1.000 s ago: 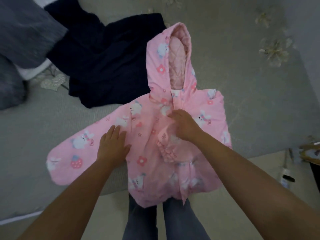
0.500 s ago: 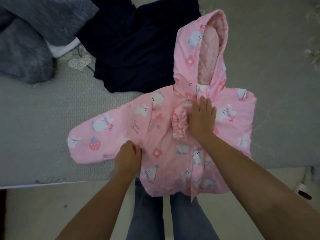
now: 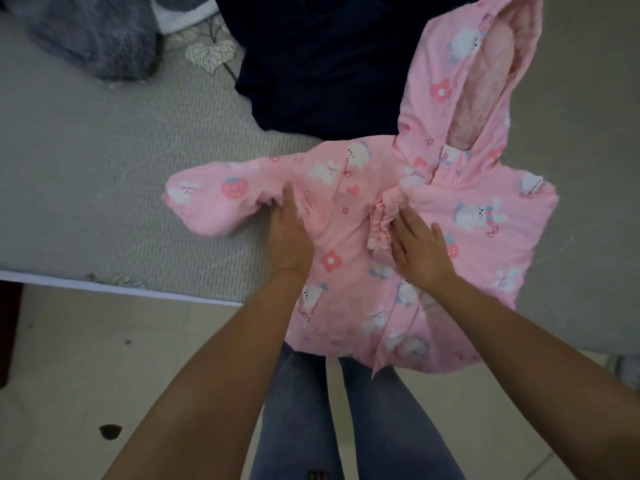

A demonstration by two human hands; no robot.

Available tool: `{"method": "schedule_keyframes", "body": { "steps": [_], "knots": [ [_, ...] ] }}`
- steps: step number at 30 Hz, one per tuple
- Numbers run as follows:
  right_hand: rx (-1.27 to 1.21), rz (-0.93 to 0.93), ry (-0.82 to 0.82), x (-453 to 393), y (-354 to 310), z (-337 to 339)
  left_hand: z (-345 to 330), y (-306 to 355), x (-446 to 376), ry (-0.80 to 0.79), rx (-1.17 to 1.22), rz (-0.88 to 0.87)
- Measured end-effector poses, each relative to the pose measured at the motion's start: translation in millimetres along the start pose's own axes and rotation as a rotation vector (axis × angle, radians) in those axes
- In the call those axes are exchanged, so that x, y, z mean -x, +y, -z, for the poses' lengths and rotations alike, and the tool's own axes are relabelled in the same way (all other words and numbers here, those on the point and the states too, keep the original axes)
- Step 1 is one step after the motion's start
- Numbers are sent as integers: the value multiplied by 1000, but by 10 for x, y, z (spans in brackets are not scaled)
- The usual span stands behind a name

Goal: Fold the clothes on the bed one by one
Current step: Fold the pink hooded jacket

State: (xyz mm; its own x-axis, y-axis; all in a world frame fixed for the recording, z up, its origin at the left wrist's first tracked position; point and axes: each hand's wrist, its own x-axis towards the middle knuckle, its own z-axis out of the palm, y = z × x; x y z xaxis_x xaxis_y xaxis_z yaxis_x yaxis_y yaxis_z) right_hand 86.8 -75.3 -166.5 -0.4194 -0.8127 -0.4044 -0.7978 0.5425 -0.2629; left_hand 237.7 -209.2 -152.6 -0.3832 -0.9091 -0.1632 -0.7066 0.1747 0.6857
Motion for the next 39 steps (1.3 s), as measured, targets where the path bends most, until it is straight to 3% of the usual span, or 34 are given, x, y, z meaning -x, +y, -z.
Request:
{"method": "schedule_keyframes", "body": {
  "steps": [3,6,8,10,12,14,16,18,20,24,28,36,39],
  "knots": [
    [-251,-7,17,-19,167,137,-13,186,4,-23,-203,-647],
    [-572,-395,332,103,476,376,-170,433,108,-237,-210,-958],
    [-677,-641,451,220,780,499,-346,576,242,-579,-301,-938],
    [-792,-781,563,323,1077,624,-515,655,301,-913,-582,-848],
    [-833,-841,607,405,1273,693,-633,756,246,-996,-645,-776],
    [-646,-744,501,432,1344,694,-663,895,155,-913,-542,-634],
    [-418,-460,280,390,1338,657,-669,1022,55,-714,-394,-542],
    [-237,-204,55,305,1275,600,-691,1089,5,-479,-265,-557],
    [-167,-118,-76,211,1265,587,-770,1101,-53,-360,-317,-567],
    [-268,-348,-4,-36,1316,815,-1015,1048,-60,-526,-606,-351],
    [-361,-426,187,-455,1375,1078,-1189,1021,-27,-524,-647,-326],
    [-951,-658,192,-1401,1332,1116,-1267,877,-45,-511,-691,-269],
    [-1270,-620,187,-1490,1290,1274,-1274,863,-76,-532,-693,-264]
  ]
}}
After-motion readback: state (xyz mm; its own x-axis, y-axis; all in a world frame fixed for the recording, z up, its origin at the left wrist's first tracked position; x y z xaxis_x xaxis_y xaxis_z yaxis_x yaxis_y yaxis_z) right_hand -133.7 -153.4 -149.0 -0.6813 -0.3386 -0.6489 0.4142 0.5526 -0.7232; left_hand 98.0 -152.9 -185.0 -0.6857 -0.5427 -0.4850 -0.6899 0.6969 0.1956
